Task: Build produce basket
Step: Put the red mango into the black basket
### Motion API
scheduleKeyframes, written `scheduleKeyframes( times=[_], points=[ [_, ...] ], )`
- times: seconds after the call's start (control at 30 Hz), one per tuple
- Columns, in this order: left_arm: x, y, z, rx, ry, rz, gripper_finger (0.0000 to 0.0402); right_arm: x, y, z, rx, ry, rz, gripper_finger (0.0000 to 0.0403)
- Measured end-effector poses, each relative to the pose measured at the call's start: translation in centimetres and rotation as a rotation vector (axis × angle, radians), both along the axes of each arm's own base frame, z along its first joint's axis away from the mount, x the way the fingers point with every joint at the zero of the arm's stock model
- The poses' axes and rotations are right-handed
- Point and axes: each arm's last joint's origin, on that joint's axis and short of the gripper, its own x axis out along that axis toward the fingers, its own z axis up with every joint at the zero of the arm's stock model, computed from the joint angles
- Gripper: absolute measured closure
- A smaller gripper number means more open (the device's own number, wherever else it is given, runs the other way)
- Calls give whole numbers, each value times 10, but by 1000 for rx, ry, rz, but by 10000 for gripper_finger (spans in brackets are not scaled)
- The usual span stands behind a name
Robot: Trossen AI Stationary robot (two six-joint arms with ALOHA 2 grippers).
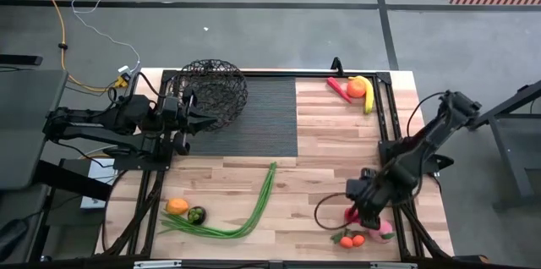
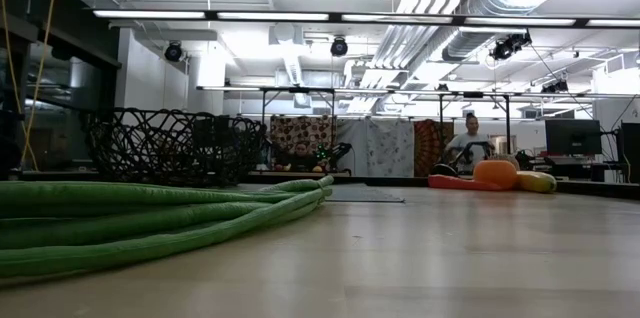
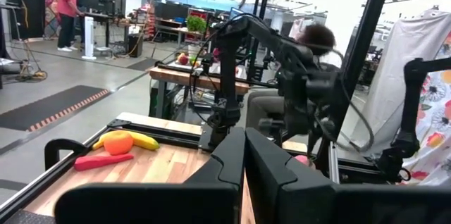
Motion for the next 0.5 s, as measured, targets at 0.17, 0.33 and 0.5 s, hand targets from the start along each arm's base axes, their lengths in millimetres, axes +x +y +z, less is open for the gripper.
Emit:
scheduleKeyframes(
  times=[0.17,0.33,0.5],
  points=[
    [0,0,0,0,0,0,401,3,13,-26,-58,63,22,102],
    [0,0,0,0,0,0,401,8,21,-44,-96,103,60,102],
    [0,0,0,0,0,0,401,12,26,-58,-131,151,77,102]
  ],
)
